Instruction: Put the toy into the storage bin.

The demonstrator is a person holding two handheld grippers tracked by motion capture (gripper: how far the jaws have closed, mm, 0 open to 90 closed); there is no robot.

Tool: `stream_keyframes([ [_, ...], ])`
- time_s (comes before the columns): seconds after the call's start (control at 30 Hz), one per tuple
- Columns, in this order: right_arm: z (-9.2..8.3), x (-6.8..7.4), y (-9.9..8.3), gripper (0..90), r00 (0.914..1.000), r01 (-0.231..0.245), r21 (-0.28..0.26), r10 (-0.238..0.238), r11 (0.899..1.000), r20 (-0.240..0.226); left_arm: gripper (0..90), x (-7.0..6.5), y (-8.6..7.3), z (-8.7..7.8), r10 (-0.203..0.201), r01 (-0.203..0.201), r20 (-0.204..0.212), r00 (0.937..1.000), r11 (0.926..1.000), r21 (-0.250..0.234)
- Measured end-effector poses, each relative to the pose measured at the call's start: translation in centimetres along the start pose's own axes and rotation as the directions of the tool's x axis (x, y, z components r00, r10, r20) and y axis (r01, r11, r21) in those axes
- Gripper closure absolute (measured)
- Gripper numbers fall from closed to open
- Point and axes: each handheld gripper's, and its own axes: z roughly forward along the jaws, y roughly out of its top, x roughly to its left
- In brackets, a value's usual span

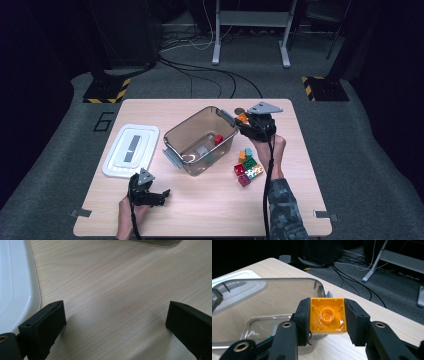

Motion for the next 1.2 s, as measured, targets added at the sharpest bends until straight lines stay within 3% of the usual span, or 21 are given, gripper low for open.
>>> stream_keyframes([
  [0.33,2.8,1.1,1.5,58.3,0.9993,0.019,0.019,-0.019,1.0,-0.032,2.5,0.0,0.0,0.0,-0.002,0.002,-0.001,1.0,1.0,-0.005],
  [0.9,5.8,1.6,1.7,57.9,0.9987,0.007,0.06,-0.004,0.998,-0.051,2.5,0.0,0.0,0.0,0.004,-0.004,0.0,1.0,1.0,0.003],
  [0.93,6.1,1.6,1.7,52.2,0.9982,0.009,0.067,-0.005,0.998,-0.06,2.5,0.0,0.0,0.0,0.006,-0.006,0.001,1.0,1.0,0.004],
  [0.97,6.1,1.6,1.7,52.2,0.9982,0.009,0.067,-0.005,0.998,-0.06,2.5,0.0,0.0,0.0,0.006,-0.006,0.001,1.0,1.0,0.004],
  [1.0,6.3,1.6,1.6,40.4,0.9984,-0.01,0.075,0.014,0.997,-0.055,2.5,0.0,0.0,0.0,0.0,0.0,0.001,1.0,1.0,0.0],
  [1.13,6.0,1.5,1.2,26.7,0.9976,-0.038,0.077,0.042,0.996,-0.055,2.6,0.0,0.0,0.0,0.001,-0.001,0.001,1.0,1.0,0.003],
  [1.17,6.0,1.5,1.2,26.7,0.9976,-0.038,0.077,0.042,0.996,-0.055,2.6,0.0,0.0,0.0,0.001,-0.001,0.001,1.0,1.0,0.003],
  [1.2,5.5,1.4,0.9,20.3,0.9974,-0.046,0.068,0.049,0.997,-0.052,2.6,0.0,0.0,0.0,0.0,0.0,0.001,1.0,1.0,0.004],
])
